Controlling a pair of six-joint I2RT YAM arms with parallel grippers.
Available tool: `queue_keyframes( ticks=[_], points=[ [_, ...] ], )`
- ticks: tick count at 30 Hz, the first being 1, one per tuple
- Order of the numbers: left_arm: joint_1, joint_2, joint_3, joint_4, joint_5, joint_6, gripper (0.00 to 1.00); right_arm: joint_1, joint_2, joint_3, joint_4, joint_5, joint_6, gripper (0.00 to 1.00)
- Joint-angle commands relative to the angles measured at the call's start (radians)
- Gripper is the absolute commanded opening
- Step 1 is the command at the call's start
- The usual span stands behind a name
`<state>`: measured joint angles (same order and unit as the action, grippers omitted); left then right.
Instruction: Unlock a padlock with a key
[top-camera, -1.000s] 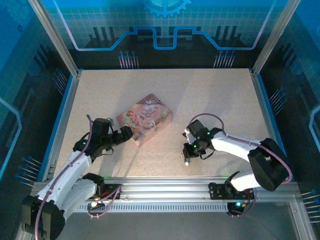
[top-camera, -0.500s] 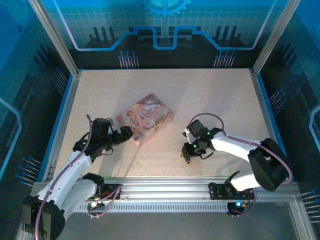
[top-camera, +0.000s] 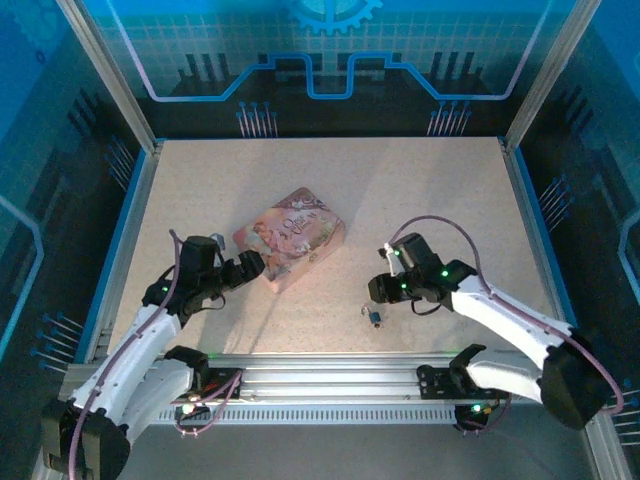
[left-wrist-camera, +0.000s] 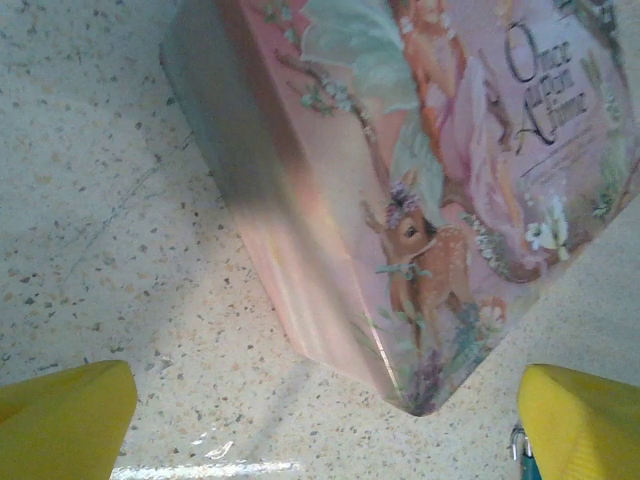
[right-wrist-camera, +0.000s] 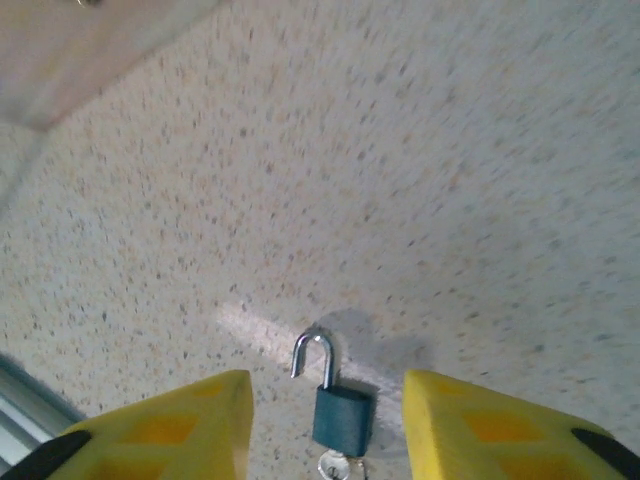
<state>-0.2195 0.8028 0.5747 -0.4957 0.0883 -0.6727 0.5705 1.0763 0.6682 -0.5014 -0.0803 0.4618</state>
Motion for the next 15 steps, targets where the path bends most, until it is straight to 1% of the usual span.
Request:
queue_keyframes(
  ticks=[1,8,13,15],
  points=[
    [0.014,-0.041,0.069,-0.050,-0.056,0.042,0.99,-0.041,-0.087,0.020,-0.009,0.037,-0.034,0.50],
    [0.023,-0.085,0.135,-0.073,-0.161,0.086,0.99,-0.136,-0.281,-0.008,0.065,0.053,-0.069,0.66],
    [0.026,-0.104,0.147,-0.056,-0.287,0.120,0.99,-0.232,-0.363,-0.039,0.112,0.066,-0.089,0.78],
    [0.028,-0.112,0.145,-0.034,-0.327,0.160,0.99,-0.277,-0.385,-0.056,0.136,0.068,-0.094,0.84]
  ],
)
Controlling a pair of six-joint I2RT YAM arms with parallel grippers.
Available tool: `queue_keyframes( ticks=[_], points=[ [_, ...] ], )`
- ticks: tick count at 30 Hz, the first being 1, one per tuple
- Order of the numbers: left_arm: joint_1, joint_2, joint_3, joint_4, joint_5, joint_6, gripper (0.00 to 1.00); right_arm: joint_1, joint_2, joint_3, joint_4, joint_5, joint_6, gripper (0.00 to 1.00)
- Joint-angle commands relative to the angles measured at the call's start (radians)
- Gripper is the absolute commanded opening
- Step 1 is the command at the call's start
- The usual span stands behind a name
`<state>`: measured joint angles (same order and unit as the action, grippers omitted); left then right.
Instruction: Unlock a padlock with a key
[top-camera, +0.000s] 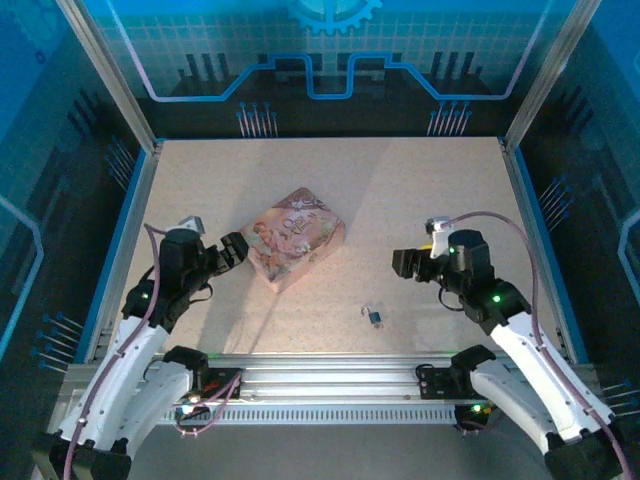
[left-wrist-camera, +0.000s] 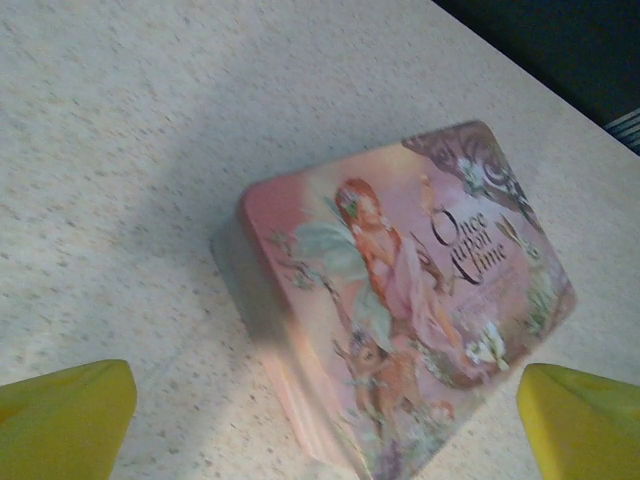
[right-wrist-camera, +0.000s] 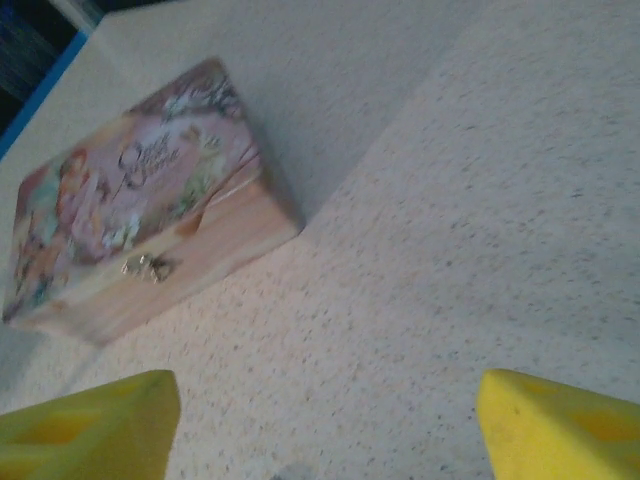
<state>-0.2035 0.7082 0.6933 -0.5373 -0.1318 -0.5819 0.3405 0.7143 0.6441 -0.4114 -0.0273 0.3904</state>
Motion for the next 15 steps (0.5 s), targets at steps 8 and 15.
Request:
queue_keyframes(
  ticks=[8,15],
  points=[
    [0.022,-0.056,-0.077,0.235,-0.213,0.242,0.99,-0.207,-0.023,-0.102,0.198,-0.007,-0.060,1.00],
    [0.049,-0.043,-0.172,0.401,-0.287,0.300,0.99,-0.276,0.045,-0.165,0.354,0.027,-0.117,1.00]
  ],
)
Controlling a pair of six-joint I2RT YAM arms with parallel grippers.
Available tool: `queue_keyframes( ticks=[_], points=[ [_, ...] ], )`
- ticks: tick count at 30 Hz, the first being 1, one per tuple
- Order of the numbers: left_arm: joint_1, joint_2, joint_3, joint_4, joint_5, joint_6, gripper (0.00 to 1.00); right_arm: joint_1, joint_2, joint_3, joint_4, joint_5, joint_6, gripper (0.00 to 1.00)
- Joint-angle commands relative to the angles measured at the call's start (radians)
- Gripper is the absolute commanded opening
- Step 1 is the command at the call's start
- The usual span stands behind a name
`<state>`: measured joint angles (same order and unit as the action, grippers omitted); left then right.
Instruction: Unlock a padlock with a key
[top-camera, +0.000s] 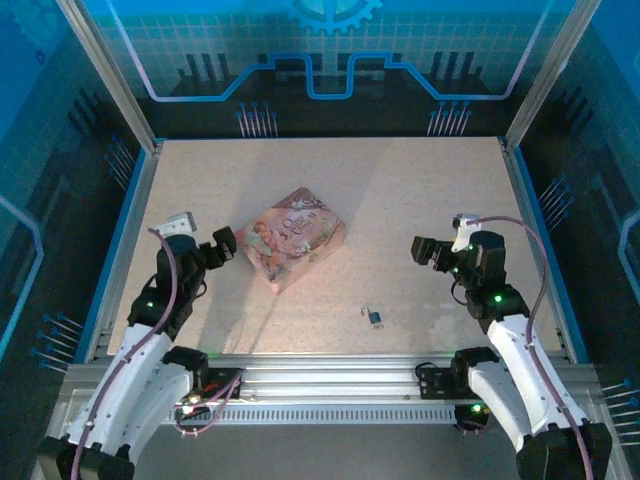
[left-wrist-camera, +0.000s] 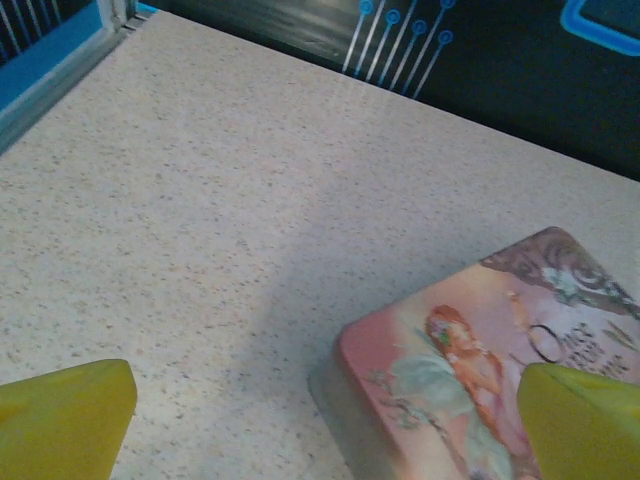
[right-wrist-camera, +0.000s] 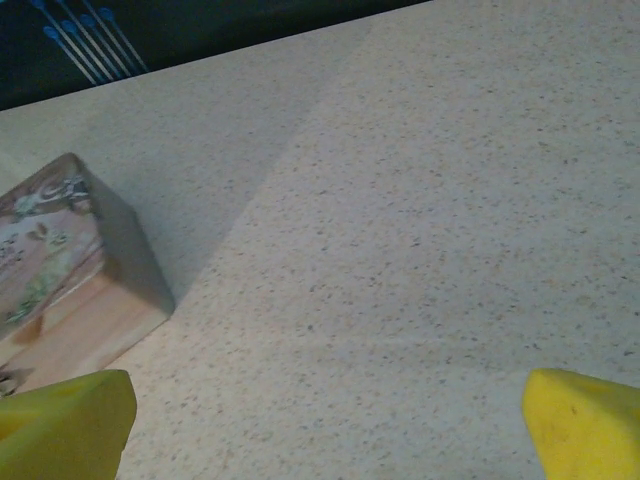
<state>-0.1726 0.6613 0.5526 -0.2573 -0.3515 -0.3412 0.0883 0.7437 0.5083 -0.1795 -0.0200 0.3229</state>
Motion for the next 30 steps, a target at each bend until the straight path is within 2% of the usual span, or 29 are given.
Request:
queue_keyframes(
  ticks=[1,9,15,23,30],
  points=[
    [0.025,0.013,-0.043,0.147,-0.074,0.062,0.99,-0.028,0.026,-0.040,0.155,0.023,-0.062,1.00],
    [0.067,0.130,-0.143,0.379,-0.072,0.147,0.99,-0.046,0.147,-0.110,0.352,0.142,-0.126,1.00],
    [0.090,0.243,-0.200,0.562,-0.054,0.191,0.99,-0.056,0.302,-0.134,0.527,0.152,-0.152,1.00],
    [0.157,0.425,-0.231,0.744,0.047,0.185,0.99,-0.059,0.468,-0.175,0.785,0.141,-0.206,1.00],
    [0.172,0.529,-0.237,0.822,0.073,0.217,0.99,-0.055,0.564,-0.159,0.903,0.109,-0.279,1.00]
  ],
)
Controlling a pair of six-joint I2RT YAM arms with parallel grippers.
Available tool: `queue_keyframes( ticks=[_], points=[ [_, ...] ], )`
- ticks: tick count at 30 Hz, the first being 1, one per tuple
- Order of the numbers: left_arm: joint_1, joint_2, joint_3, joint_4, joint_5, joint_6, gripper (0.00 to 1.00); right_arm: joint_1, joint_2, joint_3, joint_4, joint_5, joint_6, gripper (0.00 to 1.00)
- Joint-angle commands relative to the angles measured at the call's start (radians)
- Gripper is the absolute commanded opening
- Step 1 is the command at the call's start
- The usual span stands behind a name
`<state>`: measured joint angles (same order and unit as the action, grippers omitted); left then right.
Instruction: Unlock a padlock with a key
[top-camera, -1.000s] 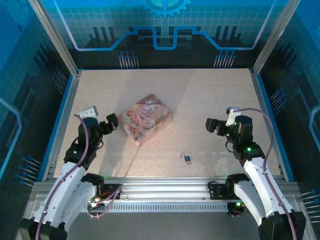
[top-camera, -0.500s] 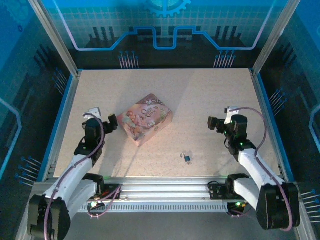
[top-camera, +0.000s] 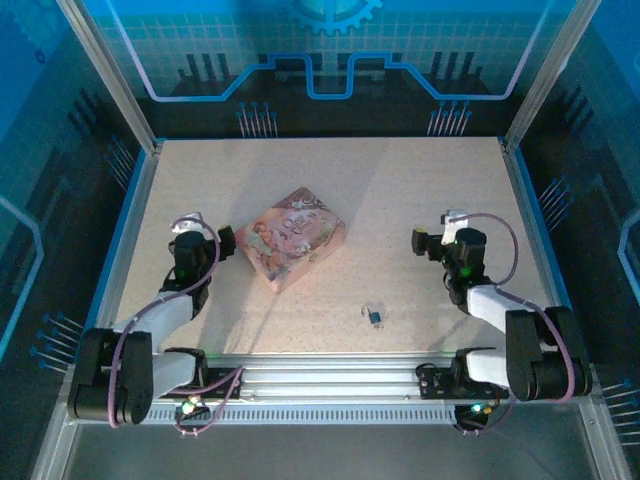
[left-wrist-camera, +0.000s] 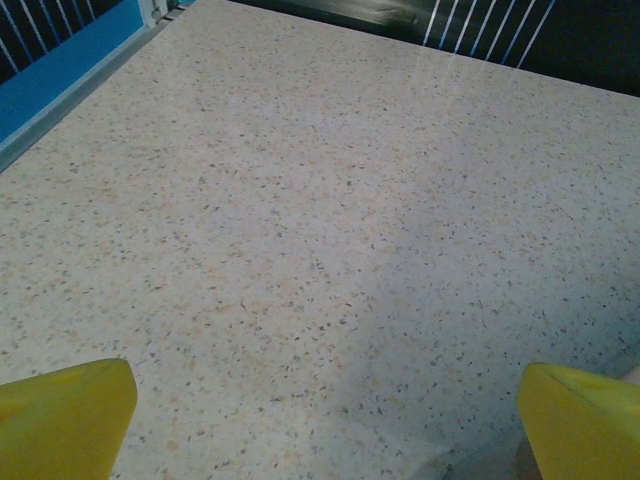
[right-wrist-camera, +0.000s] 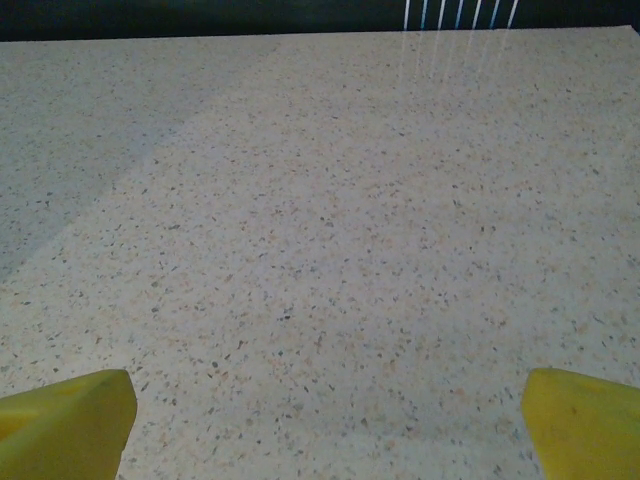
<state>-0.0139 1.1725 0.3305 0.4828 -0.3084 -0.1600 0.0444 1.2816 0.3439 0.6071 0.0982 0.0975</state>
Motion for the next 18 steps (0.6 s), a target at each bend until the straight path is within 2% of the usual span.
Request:
queue_keyframes(
  ticks=[1,5,8,10,18],
  points=[
    [0.014,0.017,-0.014,0.078,0.035,0.052,0.99,-0.011,0.047,0.003,0.144,-0.008,-0.059,1.00],
    [0.015,0.006,-0.011,0.052,0.014,0.095,0.99,-0.001,0.146,0.011,0.223,-0.008,-0.072,1.00],
    [0.018,0.022,-0.007,0.075,0.059,0.105,0.99,0.012,0.220,0.029,0.263,-0.001,-0.090,1.00],
    [0.019,0.046,0.000,0.102,0.090,0.113,0.99,0.017,0.218,0.058,0.202,-0.008,-0.098,1.00],
    [0.019,0.193,-0.017,0.390,0.198,0.136,0.99,0.019,0.222,0.080,0.163,0.007,-0.093,1.00]
  ],
)
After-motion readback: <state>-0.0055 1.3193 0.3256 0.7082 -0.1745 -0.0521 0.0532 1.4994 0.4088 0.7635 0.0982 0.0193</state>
